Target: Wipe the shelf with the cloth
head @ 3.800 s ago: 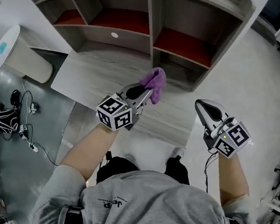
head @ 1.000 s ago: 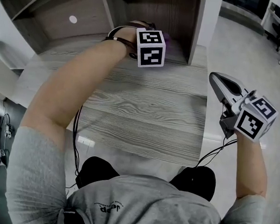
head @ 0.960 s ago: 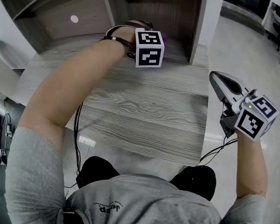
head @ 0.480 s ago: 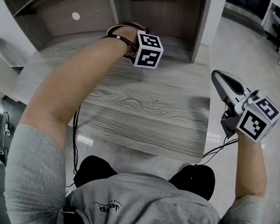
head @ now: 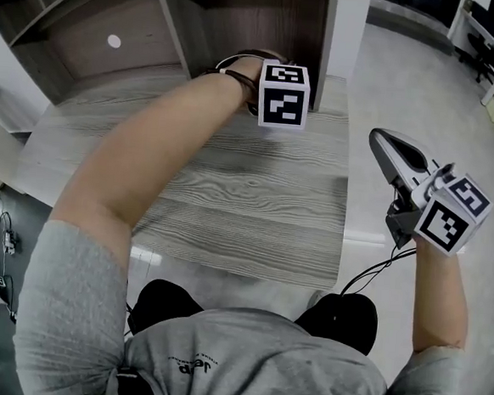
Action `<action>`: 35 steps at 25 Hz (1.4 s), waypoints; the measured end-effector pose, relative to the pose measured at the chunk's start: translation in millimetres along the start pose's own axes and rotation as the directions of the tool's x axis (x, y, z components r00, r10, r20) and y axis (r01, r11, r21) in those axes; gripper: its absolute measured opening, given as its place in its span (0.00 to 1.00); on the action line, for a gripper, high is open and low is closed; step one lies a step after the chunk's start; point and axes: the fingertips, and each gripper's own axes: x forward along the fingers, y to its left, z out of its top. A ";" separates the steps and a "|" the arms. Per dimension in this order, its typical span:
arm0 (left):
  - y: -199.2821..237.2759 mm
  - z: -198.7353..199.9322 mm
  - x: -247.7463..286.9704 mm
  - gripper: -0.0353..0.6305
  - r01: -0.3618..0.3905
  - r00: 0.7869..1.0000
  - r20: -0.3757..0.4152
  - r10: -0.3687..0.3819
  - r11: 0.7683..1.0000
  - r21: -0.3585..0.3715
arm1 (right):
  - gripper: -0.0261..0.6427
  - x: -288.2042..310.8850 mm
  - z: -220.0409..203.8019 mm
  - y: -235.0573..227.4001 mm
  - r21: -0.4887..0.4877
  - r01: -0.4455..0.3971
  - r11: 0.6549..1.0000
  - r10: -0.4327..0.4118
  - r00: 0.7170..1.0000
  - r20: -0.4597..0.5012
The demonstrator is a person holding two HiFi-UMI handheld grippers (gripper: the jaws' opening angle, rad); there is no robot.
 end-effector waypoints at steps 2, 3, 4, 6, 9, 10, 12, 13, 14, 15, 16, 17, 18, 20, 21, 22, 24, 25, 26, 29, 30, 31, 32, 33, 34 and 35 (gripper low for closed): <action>1.6 6.8 -0.6 0.16 0.008 0.999 0.045 -0.007 1.000 -0.028 | 0.07 -3.1 -0.5 -1.8 0.012 0.002 1.000 -0.002 1.000 0.000; 2.1 6.8 -1.6 0.16 0.016 0.998 0.068 -0.012 0.998 -0.060 | 0.07 -3.7 -1.1 -1.8 0.017 0.002 1.000 -0.002 1.000 -0.001; 2.3 5.7 -3.9 0.16 0.027 0.996 0.091 -0.018 0.994 -0.104 | 0.07 -3.8 -1.9 -1.4 0.020 0.001 1.000 -0.001 1.000 -0.003; 4.4 -2.8 -16.5 0.16 0.041 0.991 0.130 -0.012 0.974 -0.222 | 0.07 -1.8 -3.8 0.8 0.023 0.001 1.000 0.000 1.000 -0.007; 9.9 -38.9 -52.8 0.16 0.050 0.986 0.165 0.025 0.899 -0.435 | 0.07 7.5 -3.9 7.8 0.020 -0.012 1.000 0.012 1.000 -0.012; 5.8 -53.7 -63.6 0.16 0.063 0.986 0.168 0.020 0.877 -0.476 | 0.07 11.6 -3.3 11.1 0.017 -0.018 1.000 0.019 1.000 -0.013; -7.8 -89.0 -79.0 0.16 0.057 0.994 0.113 -0.002 0.872 -0.485 | 0.07 18.8 -1.6 19.0 0.010 -0.031 0.999 0.031 0.999 -0.017; -16.3 -105.5 -84.0 0.16 0.049 0.997 0.074 -0.017 0.885 -0.463 | 0.07 21.5 -0.3 23.2 0.007 -0.036 0.999 0.036 0.999 -0.019; -25.1 -118.8 -87.7 0.16 0.051 0.998 0.045 -0.035 0.899 -0.434 | 0.07 23.7 1.2 27.6 0.005 -0.040 0.999 0.040 0.999 -0.020; -33.5 -127.9 -90.2 0.16 0.062 0.998 0.030 -0.055 0.912 -0.406 | 0.07 25.5 2.5 31.9 0.003 -0.044 0.999 0.044 0.999 -0.021; -40.2 -133.2 -91.3 0.16 0.076 0.997 0.027 -0.071 0.921 -0.382 | 0.07 27.1 3.5 35.7 0.002 -0.047 0.999 0.047 0.999 -0.020; -44.9 -135.7 -90.8 0.16 0.086 0.996 0.028 -0.082 0.927 -0.364 | 0.07 28.5 3.8 38.7 0.001 -0.050 0.999 0.050 0.999 -0.019; -48.1 -137.1 -89.0 0.16 0.092 0.996 0.025 -0.089 0.930 -0.355 | 0.07 29.3 3.5 40.8 0.000 -0.052 0.999 0.052 0.999 -0.018; -52.5 -138.4 -83.2 0.16 0.100 0.995 0.010 -0.104 0.927 -0.361 | 0.07 29.2 1.8 42.3 -0.001 -0.052 0.999 0.052 0.999 -0.016; -53.1 -137.4 -80.3 0.16 0.107 0.994 0.011 -0.111 0.922 -0.372 | 0.07 28.3 1.4 41.9 0.000 -0.050 0.999 0.050 0.999 -0.015; -52.9 -134.8 -77.9 0.16 0.117 0.993 0.020 -0.118 0.914 -0.388 | 0.07 27.1 1.5 40.9 0.000 -0.045 0.999 0.045 0.999 -0.014; -51.8 -125.5 -74.4 0.16 0.146 0.989 0.058 -0.134 0.896 -0.420 | 0.07 24.7 2.0 38.1 0.002 -0.037 0.999 0.037 0.999 -0.010; -51.4 -118.4 -73.0 0.16 0.162 0.987 0.081 -0.141 0.888 -0.431 | 0.07 23.6 2.2 36.8 0.003 -0.034 0.999 0.034 0.999 -0.007; -50.8 -109.0 -71.6 0.16 0.178 0.984 0.105 -0.146 0.881 -0.438 | 0.07 22.5 2.2 35.7 0.004 -0.032 0.999 0.032 0.999 -0.005; -45.8 -72.3 -65.5 0.16 0.203 0.976 0.160 -0.147 0.880 -0.429 | 0.07 18.3 1.6 31.4 0.007 -0.026 1.000 0.026 1.000 -0.006; -43.3 -59.5 -62.5 0.16 0.203 0.975 0.166 -0.146 0.886 -0.417 | 0.07 16.4 1.2 29.1 0.008 -0.023 1.000 0.023 1.000 -0.006; -40.8 -46.4 -59.2 0.16 0.203 0.975 0.171 -0.144 0.892 -0.404 | 0.07 14.2 0.8 26.4 0.009 -0.020 1.000 0.020 1.000 -0.006; -38.6 -32.8 -55.7 0.16 0.204 0.973 0.179 -0.143 0.897 -0.392 | 0.07 11.8 0.6 23.6 0.011 -0.017 1.000 0.017 1.000 -0.004; -36.7 -18.6 -52.4 0.16 0.206 0.972 0.189 -0.143 0.902 -0.380 | 0.07 9.3 0.4 21.0 0.013 -0.014 1.000 0.014 1.000 -0.002; -35.2 -5.0 -49.5 0.16 0.208 0.970 0.198 -0.142 0.906 -0.368 | 0.07 7.1 0.5 18.9 0.015 -0.012 1.000 0.012 1.000 0.002; -33.8 6.3 -47.3 0.16 0.207 0.969 0.203 -0.141 0.911 -0.356 | 0.07 5.3 0.8 17.6 0.017 -0.012 1.000 0.012 1.000 0.006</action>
